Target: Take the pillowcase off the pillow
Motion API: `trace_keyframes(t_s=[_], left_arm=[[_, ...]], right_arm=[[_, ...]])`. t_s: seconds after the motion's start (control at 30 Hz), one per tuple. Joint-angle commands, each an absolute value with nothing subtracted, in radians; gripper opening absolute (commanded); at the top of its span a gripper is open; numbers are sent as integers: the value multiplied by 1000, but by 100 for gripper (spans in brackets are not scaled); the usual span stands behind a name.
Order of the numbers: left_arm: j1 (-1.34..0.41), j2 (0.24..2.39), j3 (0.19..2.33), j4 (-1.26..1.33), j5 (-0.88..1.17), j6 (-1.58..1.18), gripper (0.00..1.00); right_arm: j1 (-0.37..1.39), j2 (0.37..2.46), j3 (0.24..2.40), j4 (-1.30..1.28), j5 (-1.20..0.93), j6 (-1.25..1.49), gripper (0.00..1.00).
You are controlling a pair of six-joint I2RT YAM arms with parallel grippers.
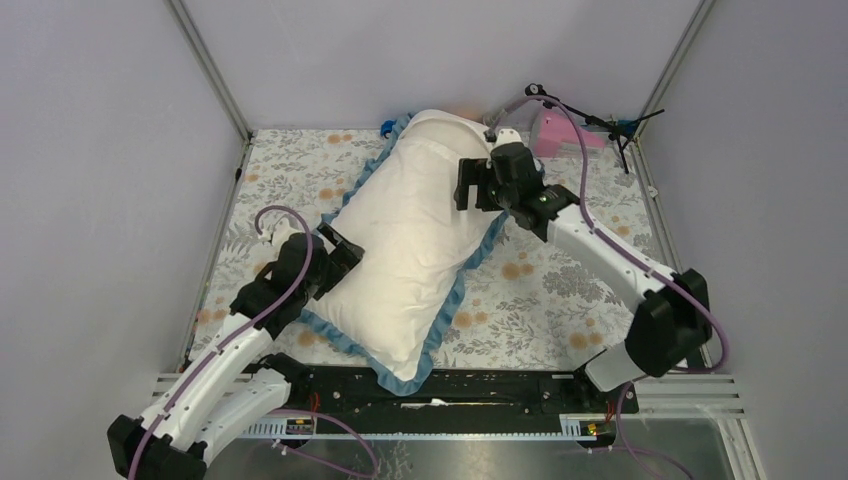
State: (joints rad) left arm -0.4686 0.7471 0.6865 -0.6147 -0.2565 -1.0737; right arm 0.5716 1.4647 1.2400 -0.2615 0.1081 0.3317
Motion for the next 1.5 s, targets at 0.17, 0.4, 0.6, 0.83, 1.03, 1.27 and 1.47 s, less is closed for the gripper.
trace_keyframes(t_s=[0.17, 0.4, 0.6, 0.83, 1.03, 1.27, 1.47], left_arm=[[-471, 804, 567, -514, -186, -1106, 99], [-468, 901, 537, -334, -207, -1012, 99], [-456, 1068, 560, -60, -311, -976, 99], [-396, 1407, 697, 458, -110, -801, 99], [-311, 1436, 931, 244, -151, -697, 99], [-303, 1210, 1065, -195, -387, -697, 99], [-330, 1077, 953, -144, -144, -786, 96]], right_arm=[[508, 1722, 1559, -273, 159, 254, 98], [486, 1866, 1655, -386, 10, 258, 93], [489, 1641, 1277, -248, -213, 333, 90], [689, 1404, 1046, -299, -146, 377, 84], [885, 1317, 928, -170, -171, 521, 85], [888, 1226, 1008, -318, 57, 477, 93], [883, 1131, 1074, -488, 368, 428, 99]])
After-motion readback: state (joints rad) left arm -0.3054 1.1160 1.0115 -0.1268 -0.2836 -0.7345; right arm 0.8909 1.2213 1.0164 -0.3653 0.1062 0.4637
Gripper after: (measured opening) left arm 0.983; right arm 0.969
